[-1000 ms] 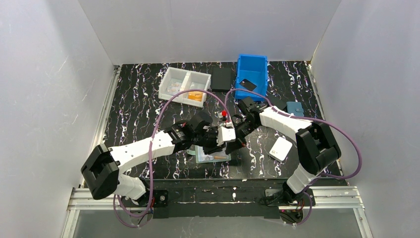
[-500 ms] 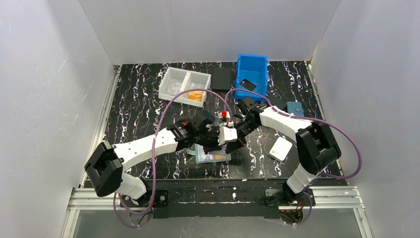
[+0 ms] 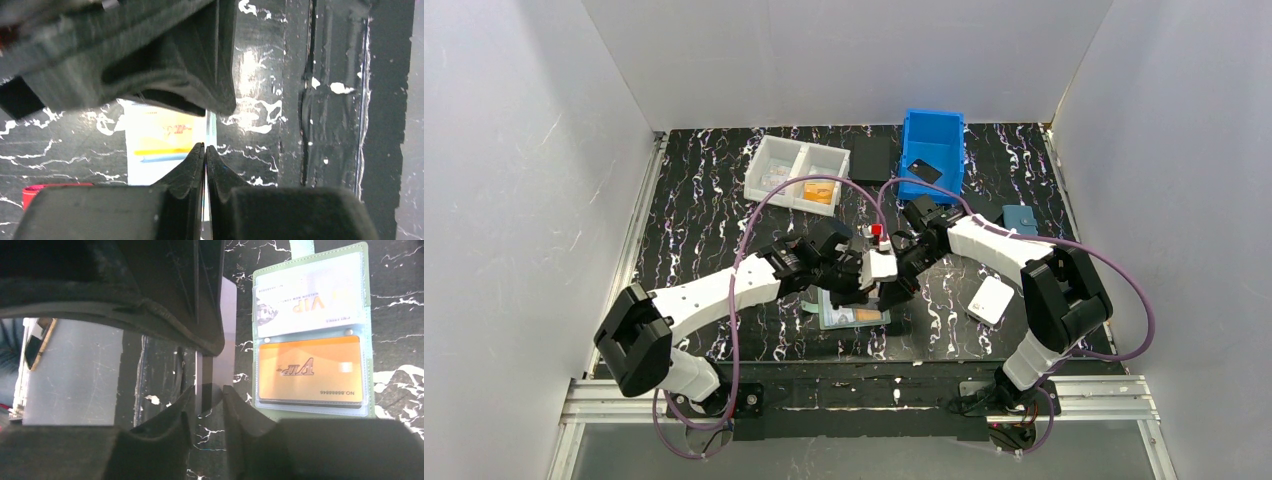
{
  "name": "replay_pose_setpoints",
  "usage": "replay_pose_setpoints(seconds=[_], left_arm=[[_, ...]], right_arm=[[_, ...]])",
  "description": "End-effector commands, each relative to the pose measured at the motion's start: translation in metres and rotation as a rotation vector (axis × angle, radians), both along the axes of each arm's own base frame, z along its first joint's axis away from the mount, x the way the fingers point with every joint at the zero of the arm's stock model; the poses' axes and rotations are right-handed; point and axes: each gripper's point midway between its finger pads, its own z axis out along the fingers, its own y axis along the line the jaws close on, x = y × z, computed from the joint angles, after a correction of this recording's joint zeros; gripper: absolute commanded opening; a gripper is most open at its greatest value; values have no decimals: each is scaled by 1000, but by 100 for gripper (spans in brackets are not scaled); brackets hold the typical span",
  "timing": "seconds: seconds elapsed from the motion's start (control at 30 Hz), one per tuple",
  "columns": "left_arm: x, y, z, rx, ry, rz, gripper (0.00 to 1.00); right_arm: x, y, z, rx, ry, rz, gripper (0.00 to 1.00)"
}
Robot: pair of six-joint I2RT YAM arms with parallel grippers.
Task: Take the credit cards out of the card holder
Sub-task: Place the credit card in the storage box.
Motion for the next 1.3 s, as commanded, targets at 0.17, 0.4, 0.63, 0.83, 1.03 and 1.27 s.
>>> replay_pose_setpoints(seconds=[0.17, 0.4, 0.63, 0.83, 1.03, 1.27], left_arm=[[-7, 44, 2, 45, 75, 4, 0], [57, 115, 27, 53, -45, 162, 0], [178, 181, 63, 171, -272, 383, 0], [251, 215, 75, 318, -355, 472, 0], [292, 233, 68, 370, -373, 451, 0], [324, 224, 60, 314, -392, 332, 0]], right_arm=[[8, -1, 30, 51, -95, -15, 87], [35, -19, 45, 60, -157, -157, 94], [39, -25, 57, 98, -169, -191, 95], [41, -27, 58, 101, -167, -201, 95], [45, -30, 58, 106, -153, -216, 95], [52, -36, 52, 100, -121, -238, 95]])
